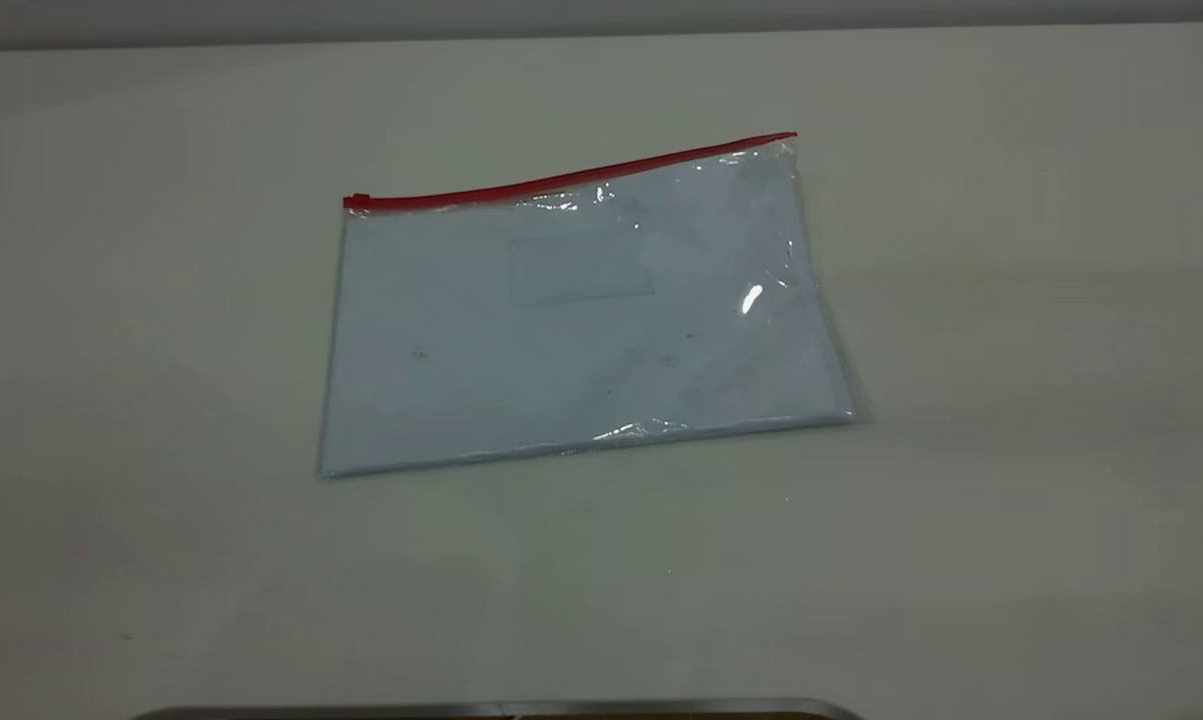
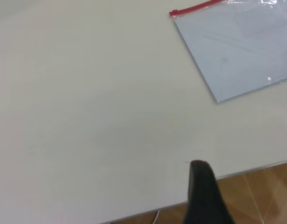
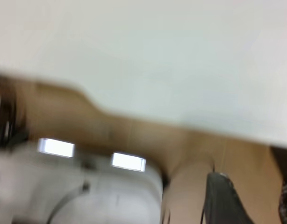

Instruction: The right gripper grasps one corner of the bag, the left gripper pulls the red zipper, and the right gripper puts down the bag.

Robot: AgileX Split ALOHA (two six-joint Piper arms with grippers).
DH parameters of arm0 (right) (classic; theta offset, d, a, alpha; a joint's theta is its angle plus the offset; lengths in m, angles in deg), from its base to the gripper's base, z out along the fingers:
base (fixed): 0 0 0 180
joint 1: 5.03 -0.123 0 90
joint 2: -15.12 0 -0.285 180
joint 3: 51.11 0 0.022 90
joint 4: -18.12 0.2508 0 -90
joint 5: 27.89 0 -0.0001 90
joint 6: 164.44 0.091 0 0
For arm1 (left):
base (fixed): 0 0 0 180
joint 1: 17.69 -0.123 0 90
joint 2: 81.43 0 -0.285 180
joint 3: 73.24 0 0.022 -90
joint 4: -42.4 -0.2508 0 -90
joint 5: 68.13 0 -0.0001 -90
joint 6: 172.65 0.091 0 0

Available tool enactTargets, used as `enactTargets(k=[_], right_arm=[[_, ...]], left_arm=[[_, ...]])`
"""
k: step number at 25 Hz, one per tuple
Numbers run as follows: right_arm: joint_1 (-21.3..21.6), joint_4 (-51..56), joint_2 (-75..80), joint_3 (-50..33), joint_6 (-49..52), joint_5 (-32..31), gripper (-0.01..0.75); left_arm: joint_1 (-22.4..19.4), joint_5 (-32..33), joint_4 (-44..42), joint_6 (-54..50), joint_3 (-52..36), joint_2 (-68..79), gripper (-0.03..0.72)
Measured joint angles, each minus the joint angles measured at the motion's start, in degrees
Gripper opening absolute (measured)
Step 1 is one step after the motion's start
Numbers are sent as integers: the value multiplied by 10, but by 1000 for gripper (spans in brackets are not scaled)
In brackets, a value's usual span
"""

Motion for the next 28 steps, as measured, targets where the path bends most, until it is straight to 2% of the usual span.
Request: enactTargets(k=[15,28], right_arm=[[9,1,-314,0,0,-21,336],[9,-4,-323,0,-11,-24,336]], left_arm=[[0,0,1,0,0,0,525],[0,0,2,0,0,0,525]])
